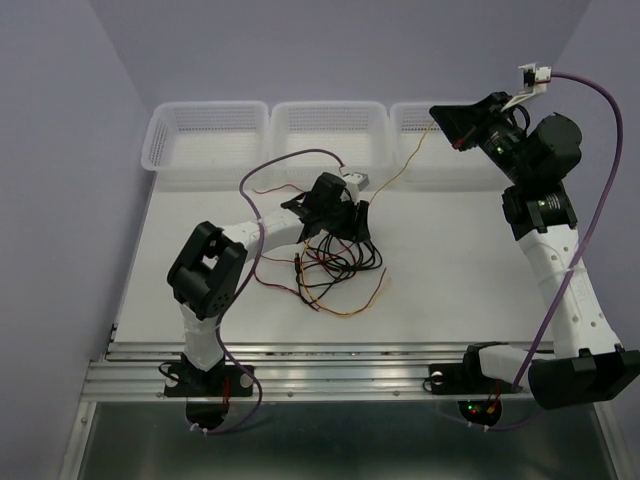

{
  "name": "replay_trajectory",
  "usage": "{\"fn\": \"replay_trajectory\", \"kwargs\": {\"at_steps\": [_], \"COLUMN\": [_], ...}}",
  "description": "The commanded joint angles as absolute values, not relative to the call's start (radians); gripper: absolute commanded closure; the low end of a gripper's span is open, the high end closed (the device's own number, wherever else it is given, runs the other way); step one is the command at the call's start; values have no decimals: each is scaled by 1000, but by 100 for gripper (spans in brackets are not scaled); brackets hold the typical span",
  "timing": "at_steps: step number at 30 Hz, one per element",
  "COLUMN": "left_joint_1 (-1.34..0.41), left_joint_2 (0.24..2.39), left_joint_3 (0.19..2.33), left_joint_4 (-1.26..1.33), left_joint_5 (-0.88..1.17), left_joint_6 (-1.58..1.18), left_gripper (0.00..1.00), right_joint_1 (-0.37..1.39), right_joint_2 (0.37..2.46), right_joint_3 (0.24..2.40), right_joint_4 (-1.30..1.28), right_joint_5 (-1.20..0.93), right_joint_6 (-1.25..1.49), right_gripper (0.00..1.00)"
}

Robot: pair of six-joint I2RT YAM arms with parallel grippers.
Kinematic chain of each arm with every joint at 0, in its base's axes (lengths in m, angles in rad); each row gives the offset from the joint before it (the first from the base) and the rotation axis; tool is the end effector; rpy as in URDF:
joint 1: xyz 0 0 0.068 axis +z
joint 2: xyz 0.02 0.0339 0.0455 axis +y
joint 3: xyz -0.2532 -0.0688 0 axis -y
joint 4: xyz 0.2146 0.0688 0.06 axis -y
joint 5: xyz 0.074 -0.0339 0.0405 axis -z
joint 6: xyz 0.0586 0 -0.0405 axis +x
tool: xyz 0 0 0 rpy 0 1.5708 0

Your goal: Untangle the cables

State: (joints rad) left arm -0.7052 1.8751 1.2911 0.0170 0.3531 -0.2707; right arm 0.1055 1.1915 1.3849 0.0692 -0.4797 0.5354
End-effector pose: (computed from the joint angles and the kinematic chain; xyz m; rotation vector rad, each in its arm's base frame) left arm 0.3042 -0.2856 0.2175 0.6969 2.1398 -0.9291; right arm 0.2428 0.0529 0.4815 -0.1302 1.3833 0.8511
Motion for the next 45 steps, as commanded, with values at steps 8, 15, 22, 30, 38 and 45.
{"fn": "replay_trajectory", "kwargs": {"at_steps": [8, 15, 22, 30, 38, 45], "left_joint_1": [-706, -703, -698, -698, -698, -699], "left_joint_2": [1644, 1378, 1212, 1262, 1322, 1350], "left_joint_3": [1221, 1144, 1132, 1123, 1109, 1103], "left_joint_4": [34, -48, -118, -176, -135, -149], "left_joint_5": [230, 130, 181, 121, 138, 160], "left_joint_6": [-324, -333, -342, -380, -365, -374], "left_gripper": [100, 100, 100, 100, 100, 100], "right_joint_1": [103, 103, 103, 103, 103, 184], "right_joint_2": [1183, 1258, 1365, 1330, 1154, 1134], "right_joint_3": [1404, 1197, 1051, 928, 907, 974], "right_joint_4": [-52, -140, -144, -12, 31, -66], "right_joint_5": [-97, 472, 450, -92, -681, -991], "right_joint_6": [422, 440, 502, 279, 36, -187], "right_gripper": [99, 99, 99, 23, 0, 0]}}
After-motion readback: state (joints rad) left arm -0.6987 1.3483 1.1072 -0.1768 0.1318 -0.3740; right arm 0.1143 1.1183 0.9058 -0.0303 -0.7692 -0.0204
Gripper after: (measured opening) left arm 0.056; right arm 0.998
